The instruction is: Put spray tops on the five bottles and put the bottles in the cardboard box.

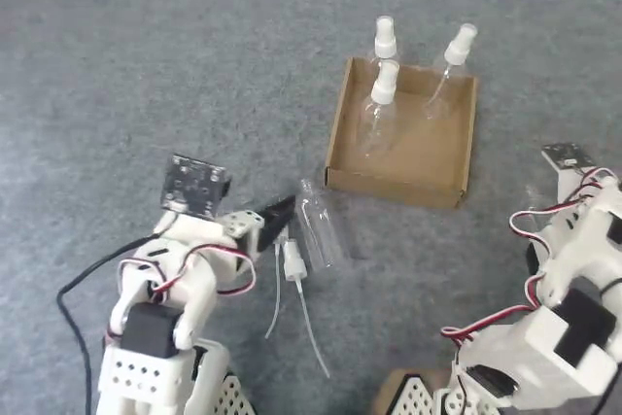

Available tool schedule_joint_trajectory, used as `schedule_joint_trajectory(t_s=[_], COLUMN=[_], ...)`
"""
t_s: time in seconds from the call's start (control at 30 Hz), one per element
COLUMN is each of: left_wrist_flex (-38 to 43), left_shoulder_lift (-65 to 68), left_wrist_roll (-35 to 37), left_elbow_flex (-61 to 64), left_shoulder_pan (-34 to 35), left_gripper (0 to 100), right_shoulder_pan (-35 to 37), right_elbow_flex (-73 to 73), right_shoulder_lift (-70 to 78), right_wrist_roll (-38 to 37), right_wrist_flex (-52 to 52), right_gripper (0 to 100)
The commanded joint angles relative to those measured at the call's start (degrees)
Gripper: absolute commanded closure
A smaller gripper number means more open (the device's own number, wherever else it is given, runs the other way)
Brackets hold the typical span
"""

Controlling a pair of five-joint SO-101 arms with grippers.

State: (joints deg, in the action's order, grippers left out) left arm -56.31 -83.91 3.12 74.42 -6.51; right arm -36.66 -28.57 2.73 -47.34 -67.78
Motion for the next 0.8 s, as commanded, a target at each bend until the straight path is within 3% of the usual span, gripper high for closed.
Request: schedule_joint_trajectory(t_s=[0.0, 0.13, 0.3, 0.53, 0.77], left_wrist_flex=[-0.18, -0.62, -0.62, -0.53, 0.35], left_shoulder_lift=[-0.09, 2.46, 19.25, 39.12, 59.87], left_wrist_roll=[-0.35, -2.02, -2.29, -2.11, -2.02], left_elbow_flex=[-4.97, -9.71, -18.51, -25.98, -31.96], left_shoulder_pan=[3.87, 4.40, 4.40, 7.65, 6.95], left_gripper=[68, 68, 68, 68, 70], right_shoulder_pan=[-0.40, -0.48, -0.48, -0.57, 0.40], right_elbow_flex=[2.90, 3.25, 3.08, 2.90, 2.90], right_shoulder_lift=[-0.84, -0.92, -3.38, -8.31, -7.87], right_wrist_roll=[1.05, 0.88, 0.70, 0.62, 0.62], right_wrist_flex=[-1.01, -1.01, -0.66, -1.19, -0.92], right_gripper=[67.0, 67.5, 74.6, 67.2, 67.1])
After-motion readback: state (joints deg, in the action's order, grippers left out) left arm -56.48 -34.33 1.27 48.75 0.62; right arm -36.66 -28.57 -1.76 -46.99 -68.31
